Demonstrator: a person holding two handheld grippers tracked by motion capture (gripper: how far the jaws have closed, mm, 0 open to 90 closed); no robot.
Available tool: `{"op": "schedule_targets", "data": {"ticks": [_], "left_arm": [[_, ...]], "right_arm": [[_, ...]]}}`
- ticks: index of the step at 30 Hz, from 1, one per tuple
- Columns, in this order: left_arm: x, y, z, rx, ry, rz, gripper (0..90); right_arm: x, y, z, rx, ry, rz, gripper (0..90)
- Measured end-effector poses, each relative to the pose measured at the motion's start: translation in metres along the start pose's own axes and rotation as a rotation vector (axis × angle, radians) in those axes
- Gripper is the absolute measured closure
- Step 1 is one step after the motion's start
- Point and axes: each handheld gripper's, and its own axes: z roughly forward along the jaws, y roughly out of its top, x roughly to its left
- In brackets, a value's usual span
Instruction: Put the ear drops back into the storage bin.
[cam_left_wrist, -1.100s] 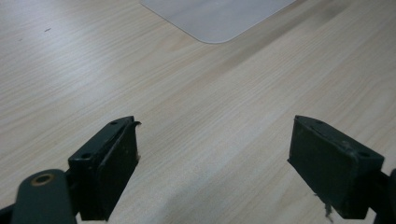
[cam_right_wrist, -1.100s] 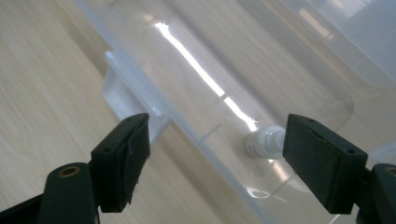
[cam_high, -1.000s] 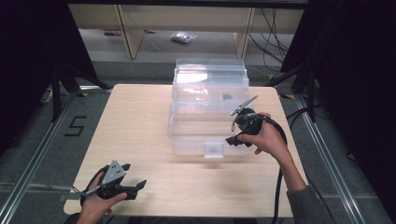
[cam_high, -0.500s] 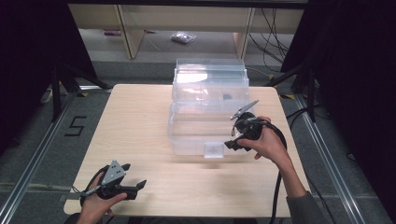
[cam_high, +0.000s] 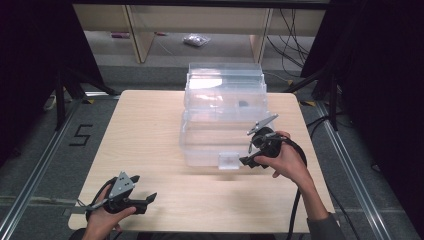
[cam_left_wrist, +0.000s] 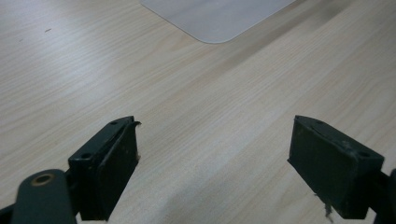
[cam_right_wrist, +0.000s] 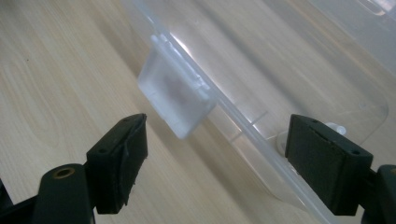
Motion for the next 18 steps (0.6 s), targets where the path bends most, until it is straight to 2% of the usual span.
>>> {"op": "schedule_targets", "data": {"ticks": [1, 5, 6, 7, 8, 9, 10, 13, 15, 16, 18], "left_arm": [[-0.001, 0.000, 0.001, -0.010, -0.001, -0.011, 15.2], [-0.001, 0.000, 0.000, -0.008, -0.001, -0.007, 15.2], [-0.001, 0.000, 0.000, -0.007, -0.002, -0.006, 15.2], [0.000, 0.000, 0.000, -0.004, -0.001, -0.001, 15.2], [0.001, 0.000, -0.001, 0.005, -0.001, 0.013, 15.2], [0.001, 0.000, -0.001, 0.004, -0.001, 0.014, 15.2], [0.000, 0.000, 0.000, -0.004, -0.002, 0.001, 15.2], [-0.001, 0.000, 0.000, -0.007, -0.003, -0.004, 15.2], [0.000, 0.000, 0.000, -0.005, -0.002, 0.000, 15.2], [0.000, 0.000, 0.000, -0.005, -0.004, 0.001, 15.2], [0.000, 0.000, 0.000, -0.003, -0.002, 0.001, 15.2]], "right_arm": [[0.002, -0.001, 0.000, 0.005, 0.006, 0.003, 21.9], [0.006, -0.002, -0.001, 0.008, 0.000, 0.008, 21.6], [0.006, -0.002, 0.000, -0.005, 0.006, -0.022, 21.6], [0.006, -0.003, 0.001, -0.001, -0.001, -0.026, 21.6], [0.009, -0.003, 0.000, 0.008, 0.008, 0.000, 21.6], [0.008, -0.003, 0.001, 0.000, 0.004, -0.023, 21.6], [0.009, -0.004, 0.001, 0.001, 0.010, -0.020, 21.7], [0.010, -0.004, 0.002, 0.001, 0.009, -0.030, 21.6], [0.014, -0.005, 0.001, 0.009, 0.014, 0.003, 21.7], [0.012, -0.005, 0.002, -0.001, 0.012, -0.031, 21.7], [0.014, -0.005, 0.001, 0.002, 0.011, -0.025, 21.7]]}}
